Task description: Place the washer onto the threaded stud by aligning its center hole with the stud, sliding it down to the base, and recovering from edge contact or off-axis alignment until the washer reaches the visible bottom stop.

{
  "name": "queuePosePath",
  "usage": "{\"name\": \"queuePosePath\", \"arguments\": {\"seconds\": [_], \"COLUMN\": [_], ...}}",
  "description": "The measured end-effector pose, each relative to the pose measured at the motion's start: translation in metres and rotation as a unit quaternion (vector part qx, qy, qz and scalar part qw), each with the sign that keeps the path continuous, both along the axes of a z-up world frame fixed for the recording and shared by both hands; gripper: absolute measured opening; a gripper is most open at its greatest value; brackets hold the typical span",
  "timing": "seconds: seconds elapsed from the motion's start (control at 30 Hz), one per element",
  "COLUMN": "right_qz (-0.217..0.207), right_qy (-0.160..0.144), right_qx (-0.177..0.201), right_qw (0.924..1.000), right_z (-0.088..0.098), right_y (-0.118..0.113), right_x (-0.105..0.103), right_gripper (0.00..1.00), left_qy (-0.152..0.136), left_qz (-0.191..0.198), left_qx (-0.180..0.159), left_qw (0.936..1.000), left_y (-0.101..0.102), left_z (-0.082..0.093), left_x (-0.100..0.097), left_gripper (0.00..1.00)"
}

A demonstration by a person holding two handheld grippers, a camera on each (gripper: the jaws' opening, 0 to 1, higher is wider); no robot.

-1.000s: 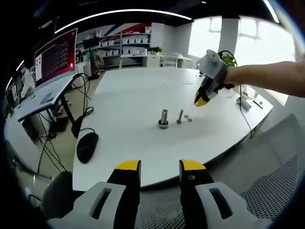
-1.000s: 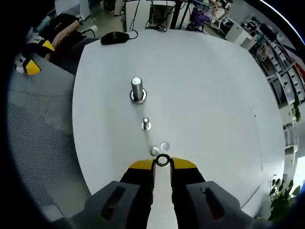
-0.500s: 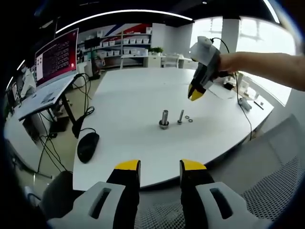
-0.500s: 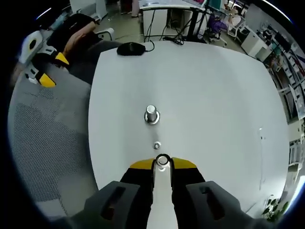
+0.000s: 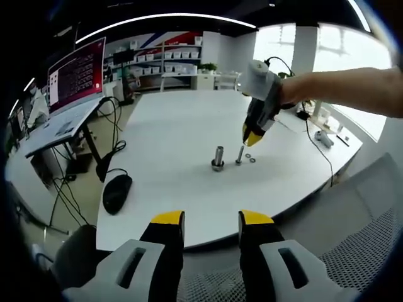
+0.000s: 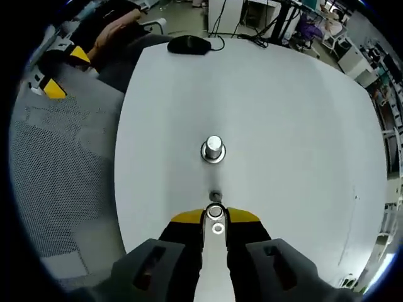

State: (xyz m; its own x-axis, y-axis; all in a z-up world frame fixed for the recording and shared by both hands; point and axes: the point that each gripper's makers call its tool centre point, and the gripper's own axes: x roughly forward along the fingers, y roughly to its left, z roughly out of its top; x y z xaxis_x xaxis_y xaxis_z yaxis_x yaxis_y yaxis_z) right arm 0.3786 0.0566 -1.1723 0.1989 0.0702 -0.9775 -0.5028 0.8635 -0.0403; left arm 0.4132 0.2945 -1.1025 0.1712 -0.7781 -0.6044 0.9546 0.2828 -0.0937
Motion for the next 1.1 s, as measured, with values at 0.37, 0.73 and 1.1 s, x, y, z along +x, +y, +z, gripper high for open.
{"name": "queuePosePath", "arguments": {"seconds": [0.37,0.73,1.1], "right_qz": [0.008,0.006,-0.003], "right_qy": [0.012,0.03,0.047], "right_qx": [0.007,0.014,0.022], "right_qw": [0.9999,0.9994,0.9986], "right_z": [-0.011,-0.04,-0.059], "right_y": [-0.001,0.0,0.004], "right_x": [0.004,0.004,-0.001], "right_gripper": [0.14,0.14,0.14], "left_qy": [0.0,0.001,0.001], "left_qz": [0.0,0.001,0.003], "left_qx": [0.001,0.001,0.002], "left_qw": [1.0,1.0,1.0], "left_y": [0.0,0.0,0.0], "left_z": [0.0,0.0,0.0], "left_x": [0.0,0.0,0.0], "left_gripper": [0.32,0.32,0.32]}}
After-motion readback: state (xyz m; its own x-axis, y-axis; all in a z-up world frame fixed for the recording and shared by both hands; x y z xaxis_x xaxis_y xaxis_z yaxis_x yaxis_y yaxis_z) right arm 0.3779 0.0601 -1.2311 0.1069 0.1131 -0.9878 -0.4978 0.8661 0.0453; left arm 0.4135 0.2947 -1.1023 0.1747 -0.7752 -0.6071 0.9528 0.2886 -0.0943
